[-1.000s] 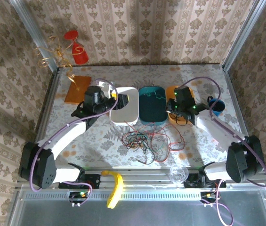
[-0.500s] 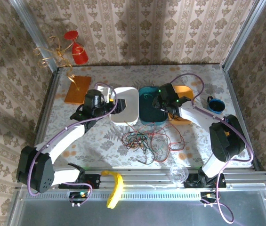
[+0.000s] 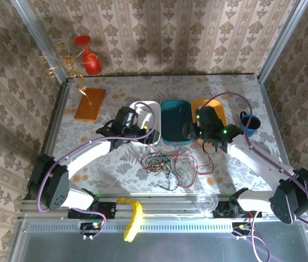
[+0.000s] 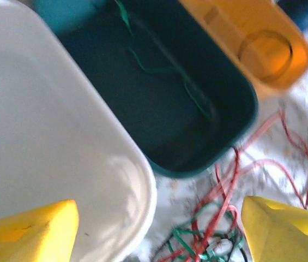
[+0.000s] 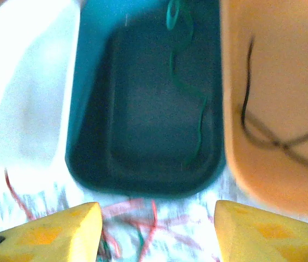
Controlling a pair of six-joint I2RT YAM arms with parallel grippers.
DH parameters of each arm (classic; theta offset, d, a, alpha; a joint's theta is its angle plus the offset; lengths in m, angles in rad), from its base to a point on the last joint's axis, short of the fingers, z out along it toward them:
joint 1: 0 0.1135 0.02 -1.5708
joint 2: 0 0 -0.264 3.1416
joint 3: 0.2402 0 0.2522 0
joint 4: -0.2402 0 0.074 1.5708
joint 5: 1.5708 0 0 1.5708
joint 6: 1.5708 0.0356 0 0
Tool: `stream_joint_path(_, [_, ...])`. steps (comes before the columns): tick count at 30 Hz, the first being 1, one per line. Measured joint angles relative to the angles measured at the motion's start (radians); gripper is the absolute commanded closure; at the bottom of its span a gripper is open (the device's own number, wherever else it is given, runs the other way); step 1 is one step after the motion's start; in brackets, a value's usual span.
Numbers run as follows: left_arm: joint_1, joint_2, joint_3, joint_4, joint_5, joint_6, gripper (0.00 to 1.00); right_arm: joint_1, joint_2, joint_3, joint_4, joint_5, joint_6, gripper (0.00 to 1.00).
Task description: Untangle the cables
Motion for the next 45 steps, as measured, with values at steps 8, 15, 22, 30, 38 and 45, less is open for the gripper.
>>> stream_joint_path(8, [-0.148, 0.110, 0.031, -0.134, -0.008, 0.132, 0.21, 0.067, 0.066, -0.204, -0.115, -0.206, -0.051, 0.42])
stream_joint_path(15, [-0.175, 0.134, 0.035, -0.152, -0.035, 0.146, 0.22, 0.071, 0.145, -0.217, -0.076, -0.294, -0.064, 0.46])
stream_joint_path(22, [-0.182, 0.143, 0.044, -0.159, -0.058, 0.147, 0.24, 0.074, 0.145, -0.217, -0.035, -0.353, -0.092, 0.85])
stream_joint_path(30, [-0.182, 0.166, 0.047, -0.173, -0.086, 0.155, 0.43, 0.075, 0.072, -0.214, -0.029, -0.320, -0.097, 1.00])
stream_joint_path(38, [-0.182, 0.206, 0.047, -0.174, -0.092, 0.176, 1.00, 0.042, -0.105, -0.150, -0.039, -0.261, -0.103, 1.00])
stream_joint_path(45, [-0.182, 0.223, 0.047, -0.173, -0.096, 0.179, 1.00, -0.038, -0.227, -0.133, -0.064, -0.147, -0.103, 1.00])
